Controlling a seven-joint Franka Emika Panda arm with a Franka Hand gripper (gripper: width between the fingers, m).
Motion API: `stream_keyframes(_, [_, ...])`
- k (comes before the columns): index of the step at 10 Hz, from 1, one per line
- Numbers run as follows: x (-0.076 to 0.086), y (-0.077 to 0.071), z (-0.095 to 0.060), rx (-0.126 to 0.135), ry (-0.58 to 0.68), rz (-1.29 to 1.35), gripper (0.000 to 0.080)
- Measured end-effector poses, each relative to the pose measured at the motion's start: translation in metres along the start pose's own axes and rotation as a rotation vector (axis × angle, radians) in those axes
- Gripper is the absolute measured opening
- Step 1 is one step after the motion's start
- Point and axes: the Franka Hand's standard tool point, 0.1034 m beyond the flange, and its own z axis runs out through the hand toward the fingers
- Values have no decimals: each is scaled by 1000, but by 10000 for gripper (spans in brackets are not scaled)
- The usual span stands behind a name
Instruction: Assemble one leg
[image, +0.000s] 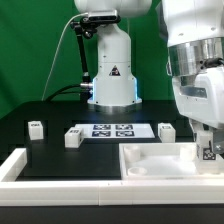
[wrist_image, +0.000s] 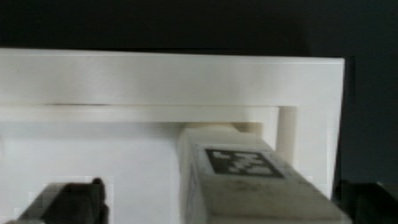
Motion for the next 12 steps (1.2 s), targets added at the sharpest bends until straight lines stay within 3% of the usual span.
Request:
stream_keyframes(1, [-2, 0, 0, -16, 9, -148, 648])
stream_keyframes(7, [-2, -2, -1, -54, 32, -822, 649])
stream_keyframes(10, [-12, -2, 0, -80, 53, -1058, 649])
stream_keyframes(12, [-5, -2, 0, -92, 49, -1257, 649])
